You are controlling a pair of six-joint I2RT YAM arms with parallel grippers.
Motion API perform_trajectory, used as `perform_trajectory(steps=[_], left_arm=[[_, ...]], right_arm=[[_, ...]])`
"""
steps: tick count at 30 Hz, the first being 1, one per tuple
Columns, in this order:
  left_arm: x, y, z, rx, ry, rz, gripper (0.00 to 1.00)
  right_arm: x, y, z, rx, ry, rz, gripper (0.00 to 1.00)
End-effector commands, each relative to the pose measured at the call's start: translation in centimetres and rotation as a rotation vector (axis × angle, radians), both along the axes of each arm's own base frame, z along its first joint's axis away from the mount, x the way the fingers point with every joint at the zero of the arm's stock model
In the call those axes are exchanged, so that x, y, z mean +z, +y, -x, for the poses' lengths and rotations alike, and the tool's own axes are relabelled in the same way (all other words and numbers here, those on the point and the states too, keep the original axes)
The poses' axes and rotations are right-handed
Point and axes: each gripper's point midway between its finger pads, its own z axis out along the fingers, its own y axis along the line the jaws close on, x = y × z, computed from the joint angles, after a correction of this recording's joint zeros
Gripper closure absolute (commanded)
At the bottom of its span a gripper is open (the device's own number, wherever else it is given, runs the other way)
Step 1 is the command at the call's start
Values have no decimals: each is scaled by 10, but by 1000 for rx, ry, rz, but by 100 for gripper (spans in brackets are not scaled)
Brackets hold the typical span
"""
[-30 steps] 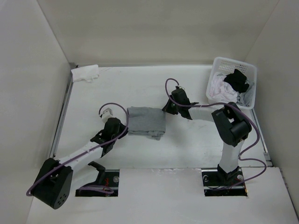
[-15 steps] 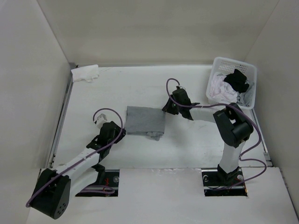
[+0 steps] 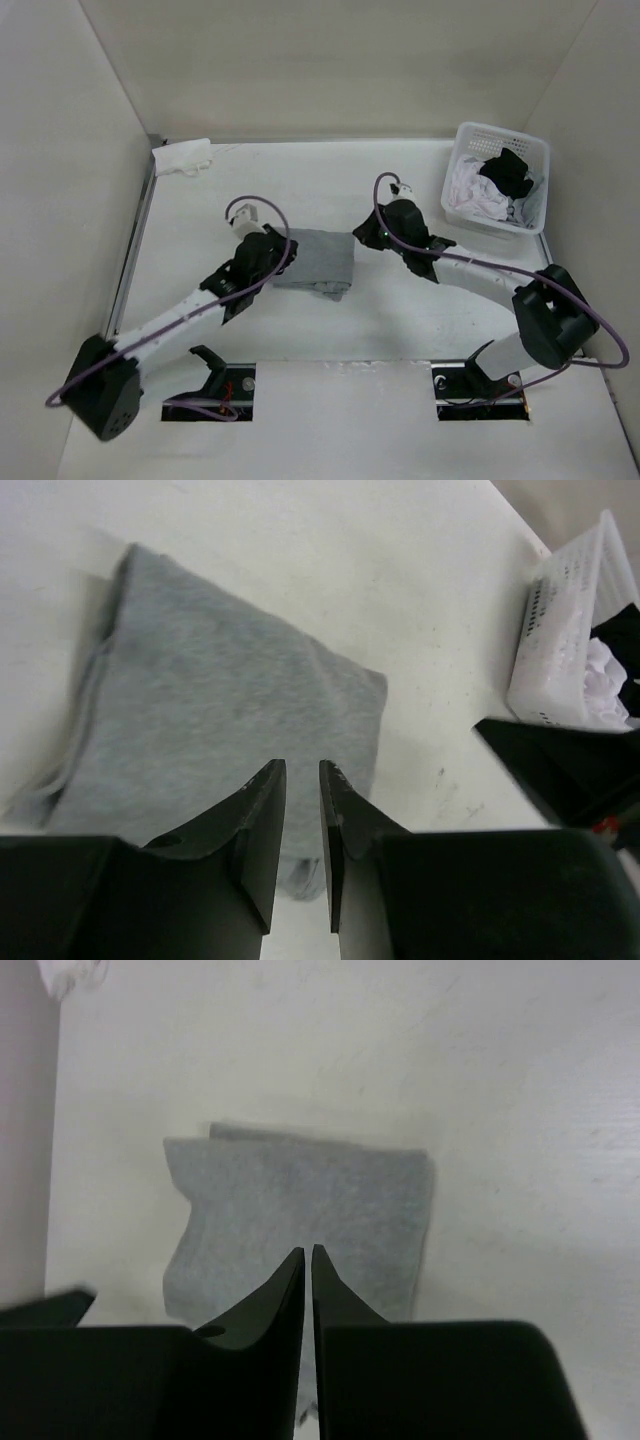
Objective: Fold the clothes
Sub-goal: Fold the tank top
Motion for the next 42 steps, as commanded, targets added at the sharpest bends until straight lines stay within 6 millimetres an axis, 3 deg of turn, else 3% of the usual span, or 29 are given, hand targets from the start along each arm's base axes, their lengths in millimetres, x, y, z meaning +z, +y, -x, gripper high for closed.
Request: perform_trajectory(steps=[1,3,8,14,17,21,24,27,33,36,42], left_arm=[[14,-34,-44,-34,-86,18,80],[4,-34,-67,-12,-81,25,80],[-24,-28,-111,4,-70,31,80],[-70,-7,-141,48,8,3,79],[-76,0,-145,61,9,20,79],[-45,2,-133,48,-69,55,69],[-21,9,-111,45,-116,62,60],[-20,17,-83,37,-105,29,53],[-79,43,-27,11,107,-70,41],[-103,32,-8,-82,204,-43,36],[-131,21,5,-165,306,-45,33]], right_arm=[[-21,31,39,138,50,-7,92],[-40,42,56,181,85,-5,92],[-72,49,64,193,139,-27,92],[-106,43,73,166,219,-16,92],[-112,41,81,169,233,-7,90],[-100,41,84,180,212,-29,85],[-73,44,86,197,155,-57,66],[-43,45,88,215,83,-89,48],[-8,32,98,232,-9,-111,31],[1,26,102,236,-39,-110,28],[5,21,104,237,-57,-105,25]])
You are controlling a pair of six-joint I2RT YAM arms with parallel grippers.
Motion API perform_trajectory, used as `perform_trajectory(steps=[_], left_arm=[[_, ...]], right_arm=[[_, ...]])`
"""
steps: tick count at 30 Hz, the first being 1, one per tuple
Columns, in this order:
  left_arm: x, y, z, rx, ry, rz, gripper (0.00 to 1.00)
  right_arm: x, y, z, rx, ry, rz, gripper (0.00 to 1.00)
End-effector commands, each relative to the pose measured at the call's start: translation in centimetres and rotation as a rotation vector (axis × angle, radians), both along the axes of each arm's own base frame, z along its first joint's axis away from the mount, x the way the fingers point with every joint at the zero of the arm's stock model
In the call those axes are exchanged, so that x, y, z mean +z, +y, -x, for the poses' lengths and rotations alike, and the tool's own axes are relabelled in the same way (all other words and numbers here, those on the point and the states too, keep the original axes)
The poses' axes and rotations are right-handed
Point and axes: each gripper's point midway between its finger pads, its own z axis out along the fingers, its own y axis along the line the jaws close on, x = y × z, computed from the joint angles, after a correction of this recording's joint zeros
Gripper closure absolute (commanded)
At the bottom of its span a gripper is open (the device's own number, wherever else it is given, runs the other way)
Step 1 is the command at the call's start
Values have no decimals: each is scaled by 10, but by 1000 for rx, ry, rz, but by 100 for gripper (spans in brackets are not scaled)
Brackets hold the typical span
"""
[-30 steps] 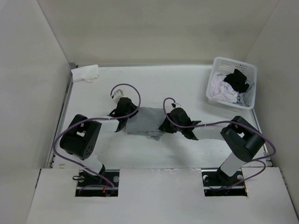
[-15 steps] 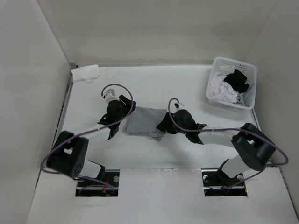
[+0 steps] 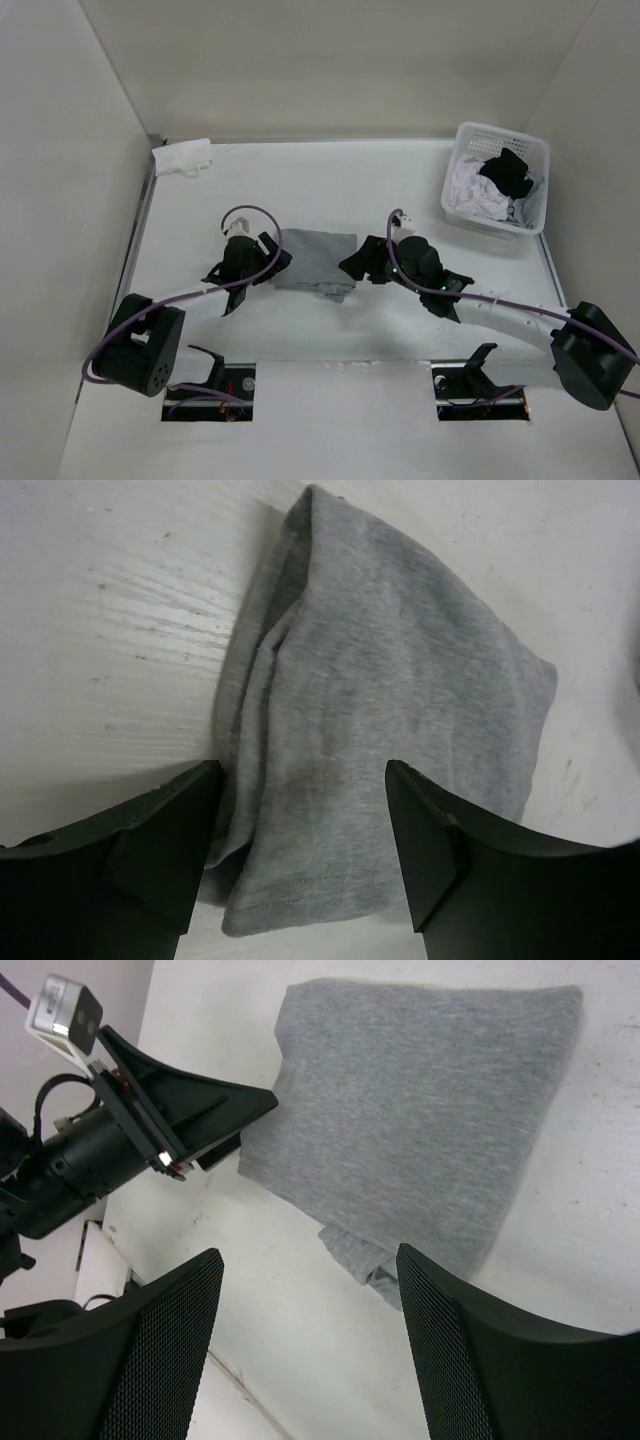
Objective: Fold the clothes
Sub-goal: Fold the tank top, then neatly place the folded tank top to the corner
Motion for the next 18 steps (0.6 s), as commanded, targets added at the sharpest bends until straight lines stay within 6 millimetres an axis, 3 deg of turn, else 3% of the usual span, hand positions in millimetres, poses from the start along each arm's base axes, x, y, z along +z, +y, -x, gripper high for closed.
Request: perform_trajectory(steps=[1,3,7,9,13,16,18], left_arm=[[-25,-12,19,-108,99,-14,33],[-31,-29,19,-168,111,13,39],[-39,-64,6,-233,105,101,79],[-39,-72,-7,-221,88,135,91],[-14,-94,-51,-199,7,210,100],[25,-110,-100,-193,-102,231,100],[52,-108,-139,-167,-174,242,100]], right_arm=[[-1,-4,1,-2,-23,16,25],[-4,-4,1,-4,-18,18,25],[-6,-3,-1,-7,-16,16,25],[-3,-3,-2,-9,-21,10,25],[3,-8,-7,-25,-34,4,25],[12,-16,-13,-53,-55,-16,25],[16,-24,-19,-78,-61,-20,25]])
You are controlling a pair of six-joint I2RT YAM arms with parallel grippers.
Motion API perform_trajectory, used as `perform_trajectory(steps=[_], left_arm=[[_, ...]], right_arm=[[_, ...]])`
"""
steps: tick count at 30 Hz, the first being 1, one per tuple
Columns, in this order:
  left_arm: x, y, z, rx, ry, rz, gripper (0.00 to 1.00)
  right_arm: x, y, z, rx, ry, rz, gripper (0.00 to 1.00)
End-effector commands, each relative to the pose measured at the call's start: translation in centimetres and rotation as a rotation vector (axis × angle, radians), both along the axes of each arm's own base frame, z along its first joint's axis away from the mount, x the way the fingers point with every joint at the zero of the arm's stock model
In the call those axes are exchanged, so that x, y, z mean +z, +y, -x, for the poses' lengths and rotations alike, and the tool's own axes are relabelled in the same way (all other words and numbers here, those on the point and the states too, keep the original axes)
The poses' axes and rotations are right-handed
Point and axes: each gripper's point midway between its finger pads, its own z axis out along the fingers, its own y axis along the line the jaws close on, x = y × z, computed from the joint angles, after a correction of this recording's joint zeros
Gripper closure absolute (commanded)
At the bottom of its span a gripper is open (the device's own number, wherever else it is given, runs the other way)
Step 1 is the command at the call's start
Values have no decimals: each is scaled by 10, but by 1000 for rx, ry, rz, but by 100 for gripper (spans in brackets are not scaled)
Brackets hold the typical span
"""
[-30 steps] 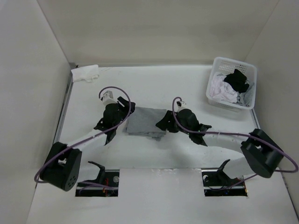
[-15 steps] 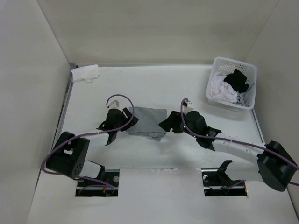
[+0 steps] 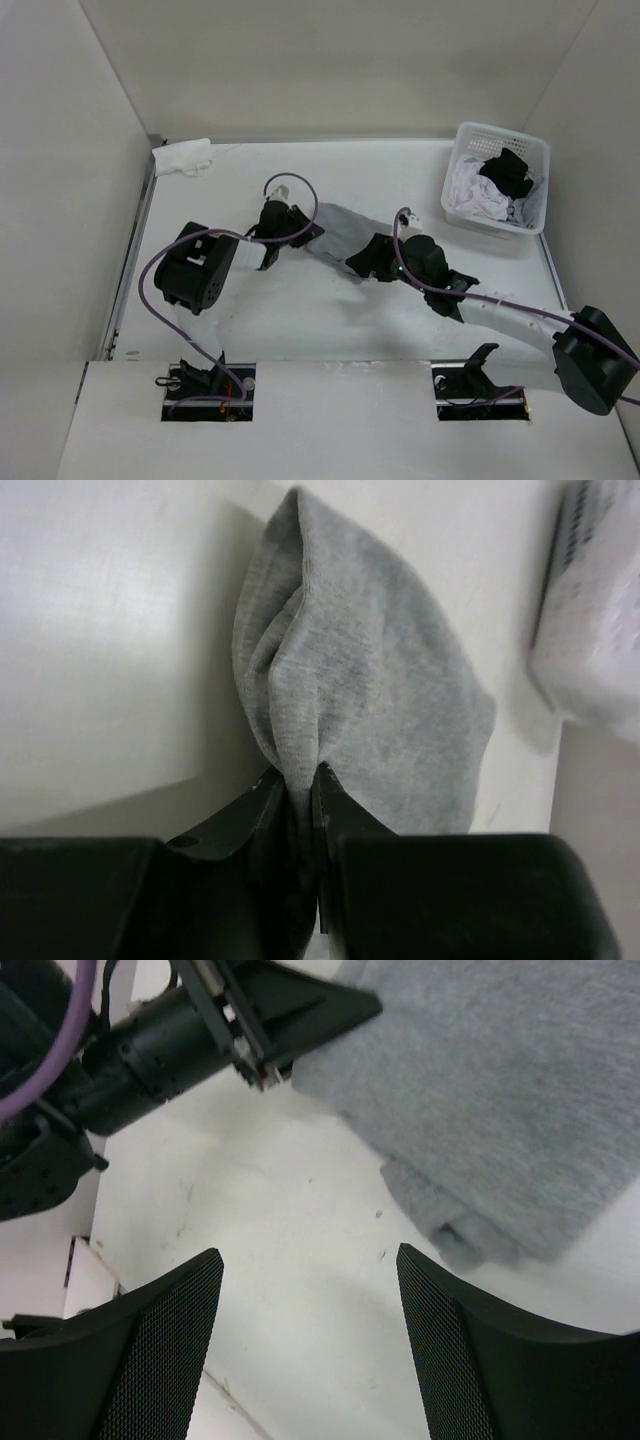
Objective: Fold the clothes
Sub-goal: Neatly place the folded tank top to the corner
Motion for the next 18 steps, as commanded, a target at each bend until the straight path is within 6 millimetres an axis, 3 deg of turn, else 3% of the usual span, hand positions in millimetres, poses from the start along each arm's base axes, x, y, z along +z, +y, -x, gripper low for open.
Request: perform_trajectory(steps=[1,7,9,12,14,18], left_arm=[[68,2,-75,63,-176,59,100],[135,69,-187,181,-288,60,100],[158,101,-207,230,-330,47,100],[189,171,-229,350,-396,29,100],[191,221,-236,448,-401,16,99],[156,317,-232,680,-356,-25,88]], right_arm=[[24,-11,-14,-44,-72,-35,25],[28,-21,-25,-73,-80,-26,25],[27,-23,-29,-77,-80,-20,25],[23,-22,-33,-72,-70,-9,25],[21,-18,-35,-58,-63,-6,25],[17,-10,-36,-32,-53,0,25]])
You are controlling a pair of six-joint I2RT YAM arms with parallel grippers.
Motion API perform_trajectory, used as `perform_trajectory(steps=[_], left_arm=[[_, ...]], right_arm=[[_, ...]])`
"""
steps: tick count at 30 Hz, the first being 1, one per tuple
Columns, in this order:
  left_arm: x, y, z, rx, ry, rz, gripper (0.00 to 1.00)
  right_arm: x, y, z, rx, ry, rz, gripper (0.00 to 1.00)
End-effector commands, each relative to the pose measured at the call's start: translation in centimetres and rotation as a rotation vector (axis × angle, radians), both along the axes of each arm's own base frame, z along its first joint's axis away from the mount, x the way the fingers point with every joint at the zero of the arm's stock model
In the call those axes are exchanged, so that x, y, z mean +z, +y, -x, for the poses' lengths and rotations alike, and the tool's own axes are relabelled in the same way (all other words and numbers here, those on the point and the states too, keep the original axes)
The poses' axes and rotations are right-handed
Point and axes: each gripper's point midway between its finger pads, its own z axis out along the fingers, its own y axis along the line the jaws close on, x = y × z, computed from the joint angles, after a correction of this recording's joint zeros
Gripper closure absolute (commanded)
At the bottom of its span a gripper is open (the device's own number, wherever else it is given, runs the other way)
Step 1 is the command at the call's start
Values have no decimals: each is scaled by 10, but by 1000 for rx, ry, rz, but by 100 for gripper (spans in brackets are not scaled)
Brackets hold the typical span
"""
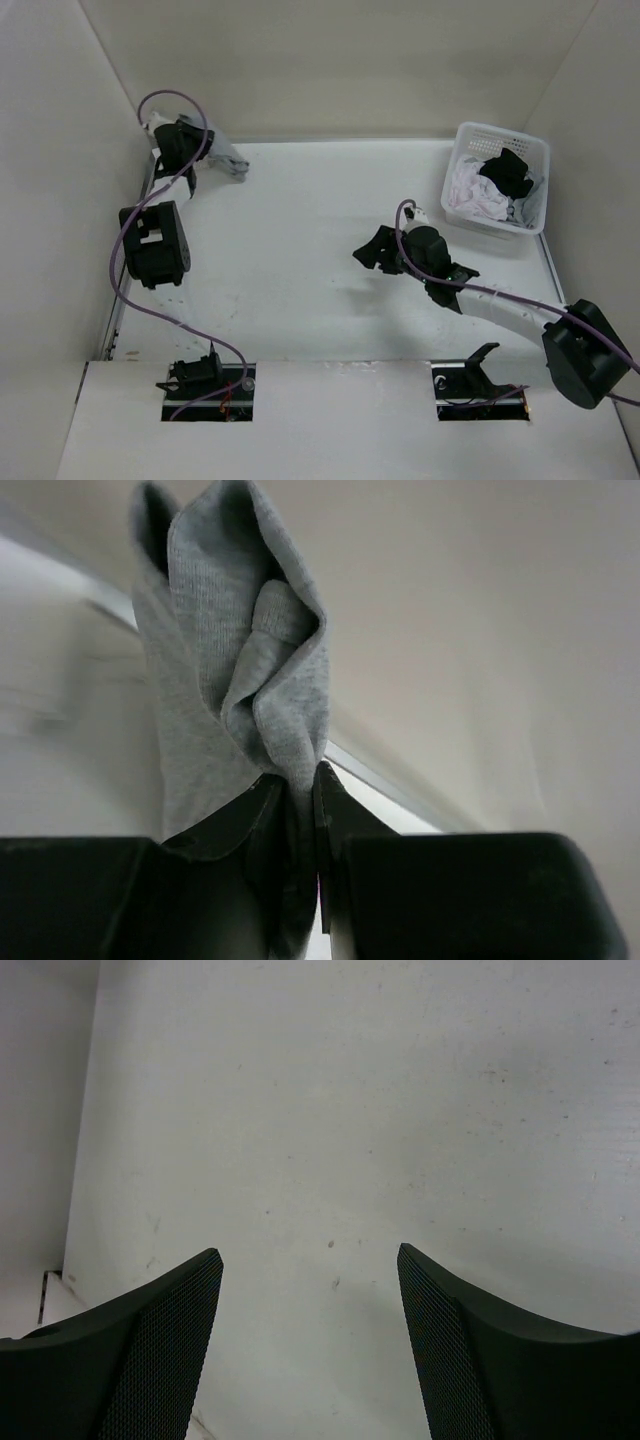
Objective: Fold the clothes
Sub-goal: Neatly place the folded tank top to the corner
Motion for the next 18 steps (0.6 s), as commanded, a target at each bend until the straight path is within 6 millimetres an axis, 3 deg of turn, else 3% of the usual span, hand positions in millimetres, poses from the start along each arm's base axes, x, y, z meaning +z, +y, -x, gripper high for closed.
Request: perform_trajectory(steps=[1,2,4,6,12,16,18], left_arm=[[-17,76,10,204,5,-2,79],[-26,96,16,266,7,-4,67],[-41,124,31,341,19,7,60],[-41,137,44,382,11,5,53],[-29,149,97,563,8,-48,45],[-29,131,132,643,20,-70,45],[-30,125,154,698,32,-83,46]], right_arm=[[23,14,-10,37,-59,-27,25],[21,17,-8,49,-54,-26,25],[17,28,-1,84,-44,-21,25],[11,38,5,111,-33,-16,25],[-2,55,11,157,-9,7,24],[3,53,11,153,-30,10,25],[5,50,12,151,-45,14,35]])
